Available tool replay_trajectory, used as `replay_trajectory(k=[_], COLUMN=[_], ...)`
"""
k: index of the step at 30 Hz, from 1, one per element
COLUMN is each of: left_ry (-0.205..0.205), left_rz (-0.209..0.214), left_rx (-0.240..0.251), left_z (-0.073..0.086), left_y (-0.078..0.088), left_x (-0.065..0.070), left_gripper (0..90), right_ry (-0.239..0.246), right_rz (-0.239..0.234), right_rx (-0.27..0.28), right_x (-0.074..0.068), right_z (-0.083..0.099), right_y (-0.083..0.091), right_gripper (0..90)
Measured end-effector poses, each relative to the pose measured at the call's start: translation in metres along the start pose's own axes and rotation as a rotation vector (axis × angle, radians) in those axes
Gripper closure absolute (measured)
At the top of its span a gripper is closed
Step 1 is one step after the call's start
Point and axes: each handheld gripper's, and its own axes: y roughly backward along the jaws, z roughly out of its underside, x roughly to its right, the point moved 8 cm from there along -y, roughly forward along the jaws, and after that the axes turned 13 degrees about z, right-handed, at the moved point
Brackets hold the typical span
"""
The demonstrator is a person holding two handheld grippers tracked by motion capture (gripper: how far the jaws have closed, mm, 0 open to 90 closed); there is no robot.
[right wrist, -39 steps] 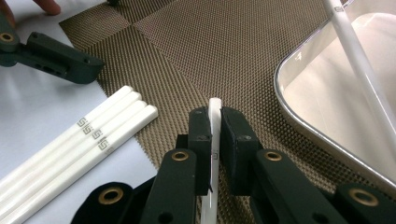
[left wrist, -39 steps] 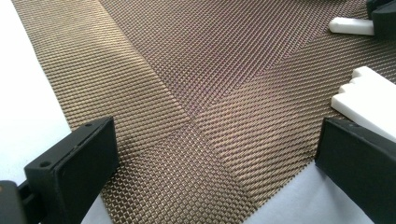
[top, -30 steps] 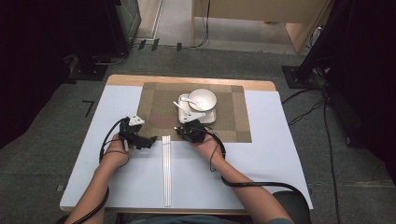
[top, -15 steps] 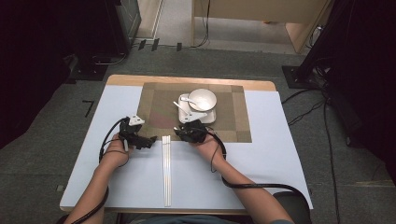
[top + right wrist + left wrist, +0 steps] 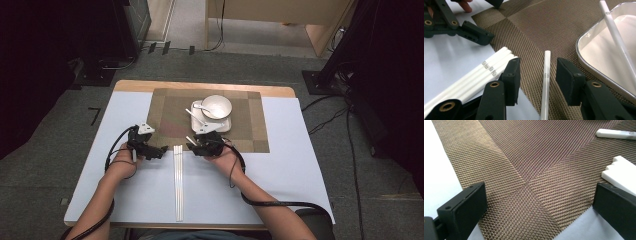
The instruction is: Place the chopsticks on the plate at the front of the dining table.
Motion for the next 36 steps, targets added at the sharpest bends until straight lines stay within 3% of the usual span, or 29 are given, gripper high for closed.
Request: replay_trajectory(k=[8, 36], left_ry=[0.0, 0.001], left_rz=[0.001, 0.001], left_rx=[-0.001, -0.003], left_z=[0.0, 0.0], left_y=[0.0, 0.0], left_x=[0.0, 0.0], left_gripper=[0.0, 0.0], right_ry=[-0.038, -0.065], right_rz=[-0.013, 0.001], right_rx=[-0.001, 0.007], right_x=[0.002, 0.007], right_z=[0.004, 0.014], right_y=[0.006, 0.025], right_gripper=[54.2, 59.0])
